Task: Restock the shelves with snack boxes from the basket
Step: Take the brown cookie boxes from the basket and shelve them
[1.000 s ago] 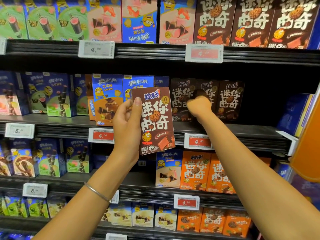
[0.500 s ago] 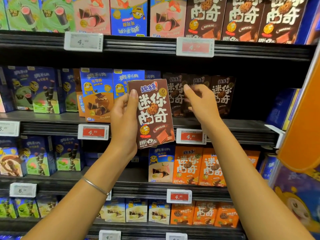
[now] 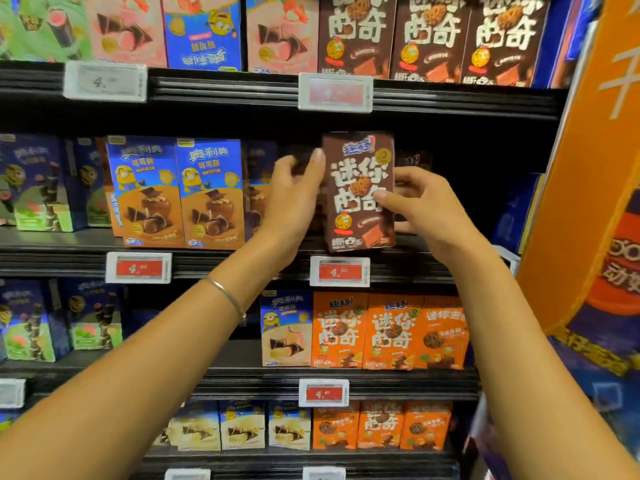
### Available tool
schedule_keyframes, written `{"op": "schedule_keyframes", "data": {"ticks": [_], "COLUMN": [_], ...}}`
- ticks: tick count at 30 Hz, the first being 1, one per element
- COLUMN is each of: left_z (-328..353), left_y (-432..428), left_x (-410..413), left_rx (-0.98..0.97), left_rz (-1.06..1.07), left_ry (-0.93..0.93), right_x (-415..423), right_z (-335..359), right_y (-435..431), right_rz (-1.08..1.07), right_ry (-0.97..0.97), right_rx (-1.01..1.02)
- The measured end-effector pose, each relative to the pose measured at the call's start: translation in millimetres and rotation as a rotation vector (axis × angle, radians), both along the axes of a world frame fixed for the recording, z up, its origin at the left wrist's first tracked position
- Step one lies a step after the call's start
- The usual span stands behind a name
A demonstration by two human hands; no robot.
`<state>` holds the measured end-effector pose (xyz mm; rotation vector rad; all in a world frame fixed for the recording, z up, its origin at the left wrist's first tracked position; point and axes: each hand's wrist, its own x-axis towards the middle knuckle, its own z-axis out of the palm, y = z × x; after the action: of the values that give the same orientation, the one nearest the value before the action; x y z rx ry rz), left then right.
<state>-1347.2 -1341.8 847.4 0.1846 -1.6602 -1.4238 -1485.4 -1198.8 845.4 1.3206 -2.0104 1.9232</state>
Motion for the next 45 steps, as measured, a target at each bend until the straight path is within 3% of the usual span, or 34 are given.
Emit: {"op": "schedule_keyframes", "data": {"ticks": [4, 8, 10, 13, 18, 35, 38, 42, 45], "left_z": [7, 23, 32, 44, 56, 60, 60, 62, 63], "left_y": [-10, -14, -13, -18, -28, -51, -53, -57, -58], "left_x": [-23, -41, -46, -52, -59, -88, -91, -94, -95], "left_rx": [-0.468, -0.897, -1.093, -1.22, -1.27, -1.245, -1.249, -1.255, -1.266], "left_rz": [0.291, 0.584, 0.606, 0.595, 0.571, 0.493, 0.484, 0.472, 0.47], "left_ry": [-0.143, -0.473, -0.579, -0.674, -0.789, -0.759, -0.774, -0.781, -0.772], "right_x": [-41, -58, -63, -68, -68, -63, -69, -82, -94], "right_z": [-10, -19, -21, -21, -17, -8, -9, -3, 1], "right_y": [0, -16, -26, -37, -49, -61, -57, -47, -45], "right_rz": [-0.258, -0.436, -0.514, -0.566, -0.559, -0.52, -0.538, -0.713, -0.605], "right_ry": [-0.116, -0.082, -0.019, 0.02, -0.014, 0.07, 0.026, -0.056, -0.301], "right_rx": [-0.037, -0.005, 0.038, 0.131, 0.161, 0.362, 0.28, 0.1, 0.05]}}
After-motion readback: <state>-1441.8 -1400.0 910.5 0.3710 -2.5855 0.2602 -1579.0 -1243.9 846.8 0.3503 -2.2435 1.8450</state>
